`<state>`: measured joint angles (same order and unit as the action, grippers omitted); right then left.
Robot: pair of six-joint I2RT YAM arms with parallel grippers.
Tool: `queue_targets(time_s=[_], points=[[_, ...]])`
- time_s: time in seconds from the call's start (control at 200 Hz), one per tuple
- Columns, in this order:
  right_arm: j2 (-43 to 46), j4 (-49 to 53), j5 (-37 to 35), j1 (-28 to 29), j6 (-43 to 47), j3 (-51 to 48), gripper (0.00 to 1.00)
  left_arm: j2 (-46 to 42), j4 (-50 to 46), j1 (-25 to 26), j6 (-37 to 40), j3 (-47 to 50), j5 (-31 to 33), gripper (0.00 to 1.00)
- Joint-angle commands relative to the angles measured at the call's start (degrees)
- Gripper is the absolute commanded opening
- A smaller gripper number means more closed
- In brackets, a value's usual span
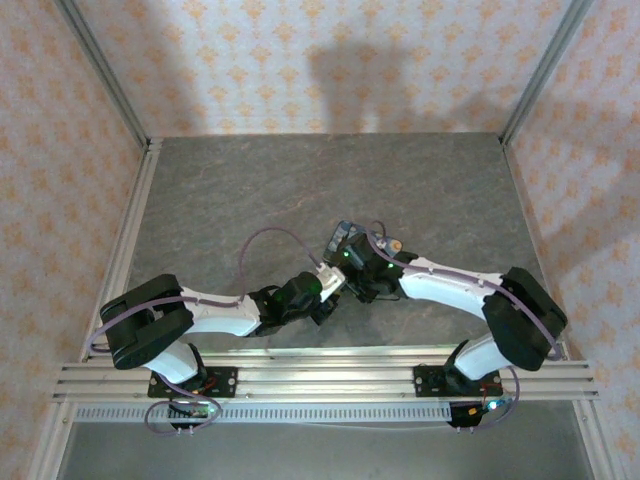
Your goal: Unlock a padlock with a key
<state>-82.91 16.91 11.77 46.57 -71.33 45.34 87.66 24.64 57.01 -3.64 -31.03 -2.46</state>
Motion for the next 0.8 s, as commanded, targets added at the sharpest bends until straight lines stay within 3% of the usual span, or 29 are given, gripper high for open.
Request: queue_targets(time_s=[0.0,0.325,0.561,0.796], points=[[5.24,1.71,-3.47,0.8,-0.55,-0.76,0.56,1.38,-0.01,-0.15,-2.92,0.57,0.95,0.0],[14.84,4.98,-9.61,1.15,-1.87,-4.78,0.56,0.91,4.54,-3.05,-8.61,3.34,-2.52,0.0],[13.82,2.83,-11.05,4.14,-2.98,-4.99,0.56,0.71,6.25,-3.06,-12.59,4.04,-4.49,0.0],[8.3,-2.82,-10.67,6.95,-4.99,-5.11,0.55,0.1,10.53,-4.17,-22.22,5.57,-9.33,0.0]])
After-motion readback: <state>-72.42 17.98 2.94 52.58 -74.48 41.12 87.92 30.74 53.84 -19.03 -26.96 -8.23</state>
